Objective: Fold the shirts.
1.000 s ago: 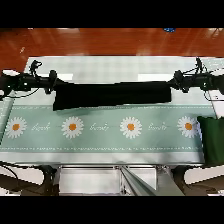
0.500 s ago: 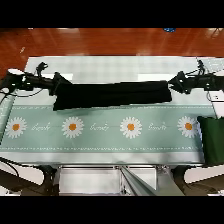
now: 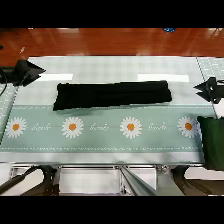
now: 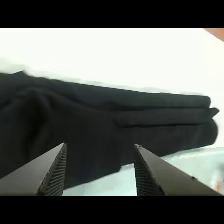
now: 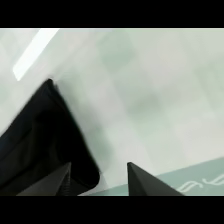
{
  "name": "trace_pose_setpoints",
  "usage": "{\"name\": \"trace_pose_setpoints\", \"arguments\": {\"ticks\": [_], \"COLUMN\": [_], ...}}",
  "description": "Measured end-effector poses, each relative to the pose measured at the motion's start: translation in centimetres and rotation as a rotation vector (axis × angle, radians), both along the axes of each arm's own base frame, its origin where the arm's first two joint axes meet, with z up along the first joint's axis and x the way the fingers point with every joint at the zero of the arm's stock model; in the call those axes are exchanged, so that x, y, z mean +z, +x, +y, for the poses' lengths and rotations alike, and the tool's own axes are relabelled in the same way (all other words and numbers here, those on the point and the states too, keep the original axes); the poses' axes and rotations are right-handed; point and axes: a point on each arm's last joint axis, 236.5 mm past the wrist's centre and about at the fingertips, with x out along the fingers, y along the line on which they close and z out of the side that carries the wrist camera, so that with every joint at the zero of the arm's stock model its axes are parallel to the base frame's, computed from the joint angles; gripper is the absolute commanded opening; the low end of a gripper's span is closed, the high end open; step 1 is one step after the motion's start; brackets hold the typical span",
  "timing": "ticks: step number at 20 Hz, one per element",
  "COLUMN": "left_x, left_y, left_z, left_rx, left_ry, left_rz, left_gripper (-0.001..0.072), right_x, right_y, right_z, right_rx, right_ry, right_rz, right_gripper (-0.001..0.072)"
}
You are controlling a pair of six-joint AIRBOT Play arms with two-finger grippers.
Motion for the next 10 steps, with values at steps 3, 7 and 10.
{"name": "trace_pose_setpoints", "arguments": {"ticks": [3, 7, 10], "left_x": [0.2, -2.0, -3.4], "left_y": [-2.3, -4.1, -4.7], "left_z": [-2.8, -6.1, -7.8], "left_rx": [0.009, -0.038, -0.075], "left_ry": [0.069, 0.089, 0.09], "left_rz": [-0.112, -0.126, -0.106], "left_gripper": [0.0508, 0.0508, 0.0508], "right_x": [-1.9, -4.6, -5.9], "right_y": [0.9, 2.6, 3.8], "right_z": [2.4, 6.3, 8.9], "right_rx": [0.012, 0.036, 0.068], "right_ry": [0.089, 0.194, 0.233], "right_rz": [-0.003, 0.012, 0.025], "right_gripper": [0.0417, 0.0417, 0.0417]}}
